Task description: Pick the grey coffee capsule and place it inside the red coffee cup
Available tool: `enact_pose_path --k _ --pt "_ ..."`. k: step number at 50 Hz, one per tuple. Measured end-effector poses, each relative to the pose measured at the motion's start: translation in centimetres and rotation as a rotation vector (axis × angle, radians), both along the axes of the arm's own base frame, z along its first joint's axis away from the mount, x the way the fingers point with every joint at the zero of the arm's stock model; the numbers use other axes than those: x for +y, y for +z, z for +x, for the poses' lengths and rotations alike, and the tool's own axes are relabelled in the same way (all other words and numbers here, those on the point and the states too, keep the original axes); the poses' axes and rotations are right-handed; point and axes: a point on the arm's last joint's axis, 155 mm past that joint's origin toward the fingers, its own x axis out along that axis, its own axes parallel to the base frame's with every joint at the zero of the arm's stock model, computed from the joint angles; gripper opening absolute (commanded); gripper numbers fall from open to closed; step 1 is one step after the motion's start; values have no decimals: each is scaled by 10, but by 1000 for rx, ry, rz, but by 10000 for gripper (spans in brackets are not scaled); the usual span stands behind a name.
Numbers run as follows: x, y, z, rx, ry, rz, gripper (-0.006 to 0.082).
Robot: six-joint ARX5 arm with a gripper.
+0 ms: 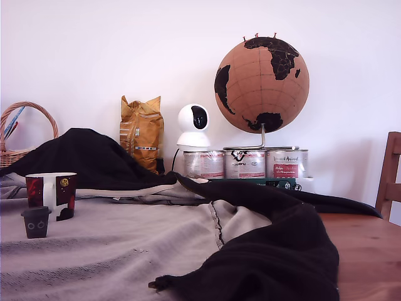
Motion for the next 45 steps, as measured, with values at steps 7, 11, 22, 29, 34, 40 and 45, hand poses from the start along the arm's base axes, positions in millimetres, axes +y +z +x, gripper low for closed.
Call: enact_pose_path --k 7,11,22,29,34,40,45 --pt "-10 -11 0 38 -63 -103 -3" --pt "-10 -12 0 39 -65 -107 -3" --pt "-20 6 -1 -25 -123 -159 2" --pt "-35 24 -5 -86 -217 -175 6" --pt "-43 25 -6 -84 -255 -196 9" --pt "-53 22 -8 -68 -300 -200 190" --pt "-63 12 -5 -21 -335 -205 498"
